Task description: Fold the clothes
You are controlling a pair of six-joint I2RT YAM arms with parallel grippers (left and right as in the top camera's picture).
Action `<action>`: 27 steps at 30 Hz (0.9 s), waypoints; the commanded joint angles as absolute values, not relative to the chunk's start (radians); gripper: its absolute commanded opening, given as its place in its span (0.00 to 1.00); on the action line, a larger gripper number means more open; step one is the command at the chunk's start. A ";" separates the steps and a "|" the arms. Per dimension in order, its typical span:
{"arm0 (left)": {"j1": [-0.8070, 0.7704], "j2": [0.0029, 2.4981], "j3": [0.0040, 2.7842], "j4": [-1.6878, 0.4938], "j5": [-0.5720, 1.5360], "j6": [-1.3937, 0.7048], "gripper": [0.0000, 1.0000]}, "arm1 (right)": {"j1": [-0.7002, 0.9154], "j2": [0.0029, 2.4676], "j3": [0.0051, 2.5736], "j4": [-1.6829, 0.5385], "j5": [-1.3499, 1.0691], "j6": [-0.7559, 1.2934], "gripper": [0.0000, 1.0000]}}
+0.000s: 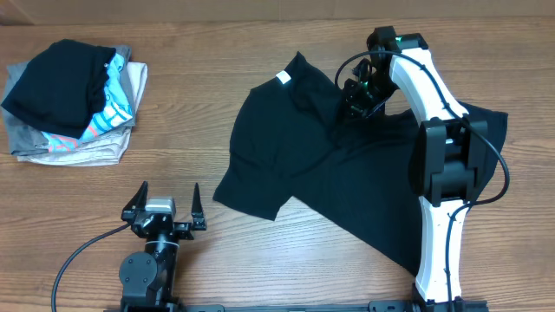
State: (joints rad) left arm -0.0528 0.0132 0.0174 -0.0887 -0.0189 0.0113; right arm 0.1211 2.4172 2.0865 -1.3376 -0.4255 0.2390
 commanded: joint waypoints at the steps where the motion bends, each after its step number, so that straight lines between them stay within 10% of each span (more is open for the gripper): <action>1: -0.062 0.006 0.010 -0.085 -0.007 0.030 1.00 | 0.123 2.379 2.081 -1.336 -0.419 0.240 0.17; 4: -0.062 0.006 0.010 -0.085 -0.007 0.030 1.00 | 0.123 2.379 2.081 -1.336 -0.419 0.237 0.04; 27: -0.062 0.006 0.010 -0.085 -0.007 0.030 1.00 | 0.064 2.379 2.247 -1.227 -0.355 0.122 0.04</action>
